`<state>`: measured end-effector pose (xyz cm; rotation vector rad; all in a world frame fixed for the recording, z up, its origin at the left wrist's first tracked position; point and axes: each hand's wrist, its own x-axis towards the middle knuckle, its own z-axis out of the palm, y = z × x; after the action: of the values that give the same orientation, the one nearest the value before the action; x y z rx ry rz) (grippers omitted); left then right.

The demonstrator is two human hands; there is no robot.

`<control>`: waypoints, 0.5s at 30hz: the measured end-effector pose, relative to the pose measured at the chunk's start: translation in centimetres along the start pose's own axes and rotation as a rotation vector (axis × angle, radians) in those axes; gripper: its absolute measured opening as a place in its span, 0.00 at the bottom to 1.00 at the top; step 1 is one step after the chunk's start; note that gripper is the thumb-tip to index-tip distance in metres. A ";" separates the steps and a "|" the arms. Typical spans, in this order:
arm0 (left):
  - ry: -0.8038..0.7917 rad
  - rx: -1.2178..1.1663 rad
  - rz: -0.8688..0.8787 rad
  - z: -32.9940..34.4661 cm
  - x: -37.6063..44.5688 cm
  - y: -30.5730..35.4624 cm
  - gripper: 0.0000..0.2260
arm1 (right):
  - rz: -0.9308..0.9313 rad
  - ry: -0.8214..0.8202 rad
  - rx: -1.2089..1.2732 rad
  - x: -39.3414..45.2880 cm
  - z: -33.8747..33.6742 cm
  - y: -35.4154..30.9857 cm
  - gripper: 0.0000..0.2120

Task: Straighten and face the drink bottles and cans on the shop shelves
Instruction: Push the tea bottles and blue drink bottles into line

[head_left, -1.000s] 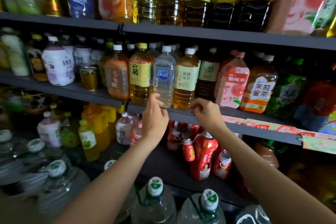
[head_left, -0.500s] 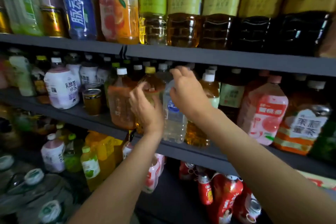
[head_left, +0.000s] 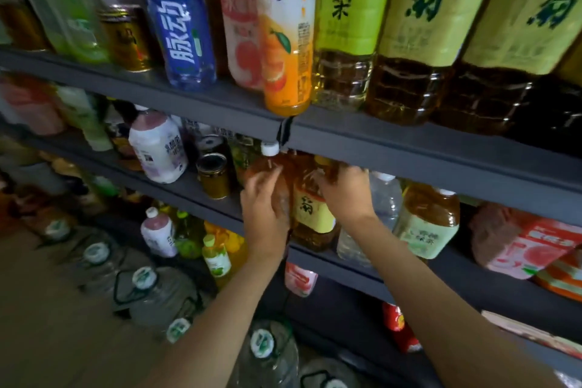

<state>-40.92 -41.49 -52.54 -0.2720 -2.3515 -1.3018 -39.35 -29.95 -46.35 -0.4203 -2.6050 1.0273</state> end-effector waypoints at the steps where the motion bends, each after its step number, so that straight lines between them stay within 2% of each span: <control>1: -0.041 -0.003 0.043 0.0 -0.3 -0.7 0.24 | 0.006 0.043 0.017 0.0 0.7 0.0 0.08; 2: -0.074 -0.013 0.075 0.0 -0.7 -1.4 0.23 | 0.005 0.089 0.016 -0.2 1.3 0.0 0.09; 5: -0.192 -0.071 0.063 -0.1 -1.2 -2.9 0.22 | 0.060 0.238 0.071 -1.5 2.8 -0.8 0.23; 7: -0.276 -0.095 0.041 -0.5 -1.3 -2.9 0.24 | 0.081 0.322 0.091 -2.6 3.3 -1.6 0.26; 12: -0.427 -0.236 0.083 -1.4 -0.6 -1.1 0.29 | 0.075 0.418 0.072 -4.7 4.8 -2.5 0.17; 15: -0.457 -0.297 0.056 -1.5 -0.1 -1.6 0.30 | 0.078 0.372 0.078 -5.2 4.4 -2.7 0.16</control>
<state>-41.02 -43.64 -53.10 -0.7965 -2.4720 -1.7070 -36.75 -36.41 -48.42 -0.6320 -2.2269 0.9661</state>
